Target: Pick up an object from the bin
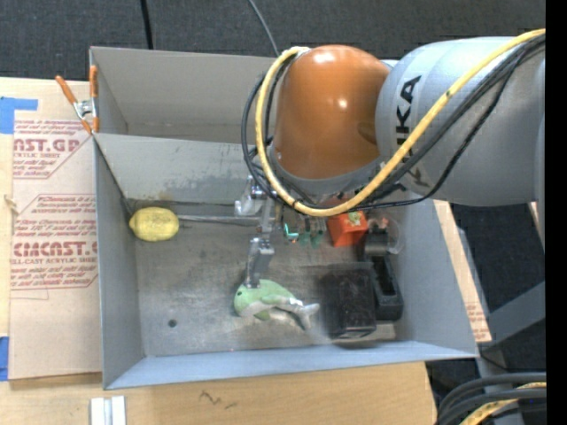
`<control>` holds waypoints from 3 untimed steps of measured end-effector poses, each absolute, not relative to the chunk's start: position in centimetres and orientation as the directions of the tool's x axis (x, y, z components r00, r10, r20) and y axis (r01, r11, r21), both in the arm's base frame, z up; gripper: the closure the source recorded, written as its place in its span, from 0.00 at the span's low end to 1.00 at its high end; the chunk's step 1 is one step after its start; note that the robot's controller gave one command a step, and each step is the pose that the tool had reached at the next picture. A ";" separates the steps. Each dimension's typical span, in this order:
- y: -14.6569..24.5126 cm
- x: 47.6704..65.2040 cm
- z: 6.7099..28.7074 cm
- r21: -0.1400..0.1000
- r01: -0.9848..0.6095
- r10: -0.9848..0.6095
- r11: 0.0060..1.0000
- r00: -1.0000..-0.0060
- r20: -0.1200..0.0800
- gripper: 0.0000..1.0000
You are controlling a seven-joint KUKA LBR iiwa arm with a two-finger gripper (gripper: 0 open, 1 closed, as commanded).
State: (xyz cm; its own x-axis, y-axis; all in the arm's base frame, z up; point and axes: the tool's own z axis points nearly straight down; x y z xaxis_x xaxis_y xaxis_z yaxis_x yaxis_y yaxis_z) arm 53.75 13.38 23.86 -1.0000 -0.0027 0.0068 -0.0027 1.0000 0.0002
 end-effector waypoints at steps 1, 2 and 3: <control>13.3 53.9 24.3 0.001 -0.001 -0.001 1.000 -1.000 -0.001 0.00; 13.4 52.5 21.2 0.001 -0.076 -0.076 0.997 -0.997 -0.007 0.00; 10.1 48.9 17.9 0.001 -0.095 -0.095 0.996 -0.996 0.000 0.00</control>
Offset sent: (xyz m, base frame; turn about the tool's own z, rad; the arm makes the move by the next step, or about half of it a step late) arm -0.0547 0.0027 -0.1167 -0.2747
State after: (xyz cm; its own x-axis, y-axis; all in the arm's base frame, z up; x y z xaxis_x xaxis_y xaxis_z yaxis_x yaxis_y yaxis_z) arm 48.90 10.11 17.95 -0.9955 -0.0947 -0.0003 -0.0947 0.9955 0.0012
